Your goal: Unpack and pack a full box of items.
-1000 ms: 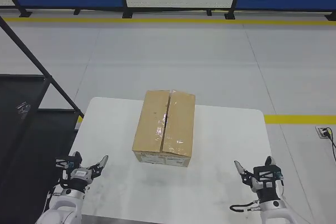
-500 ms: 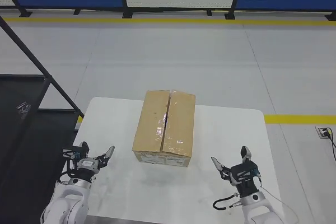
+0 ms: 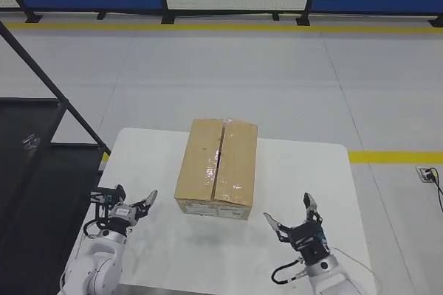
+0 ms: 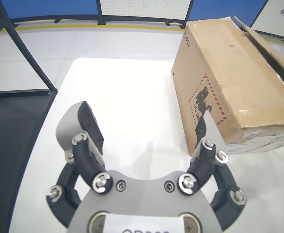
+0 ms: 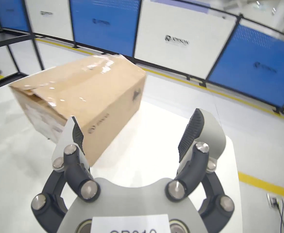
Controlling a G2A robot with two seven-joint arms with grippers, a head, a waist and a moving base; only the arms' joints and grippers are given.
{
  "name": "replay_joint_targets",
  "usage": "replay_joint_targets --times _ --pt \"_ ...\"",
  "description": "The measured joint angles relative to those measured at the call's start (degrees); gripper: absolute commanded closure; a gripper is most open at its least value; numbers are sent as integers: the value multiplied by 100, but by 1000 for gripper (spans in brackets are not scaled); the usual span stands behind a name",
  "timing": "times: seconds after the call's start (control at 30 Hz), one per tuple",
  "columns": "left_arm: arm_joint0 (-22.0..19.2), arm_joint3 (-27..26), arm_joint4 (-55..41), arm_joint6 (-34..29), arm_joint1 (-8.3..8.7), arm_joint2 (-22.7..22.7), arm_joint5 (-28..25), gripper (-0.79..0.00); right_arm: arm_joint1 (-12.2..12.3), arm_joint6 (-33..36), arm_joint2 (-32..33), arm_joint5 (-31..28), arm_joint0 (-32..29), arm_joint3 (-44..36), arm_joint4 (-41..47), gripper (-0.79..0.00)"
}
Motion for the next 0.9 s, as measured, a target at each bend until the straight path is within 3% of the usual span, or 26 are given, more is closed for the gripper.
replay_joint_targets --times 0.17,0.37,0.9 --pt "-478 402 78 -192 -75 411 219 -785 -65 279 -678 316 382 70 -1862 -785" --pt "-810 748 112 -202 -150 782 280 -785 -199 1023 -1242 749 783 336 -3048 -785" --pt "-861 783 253 -165 -205 1025 29 -785 -597 2096 -1972 1080 1829 1275 -3610 -785"
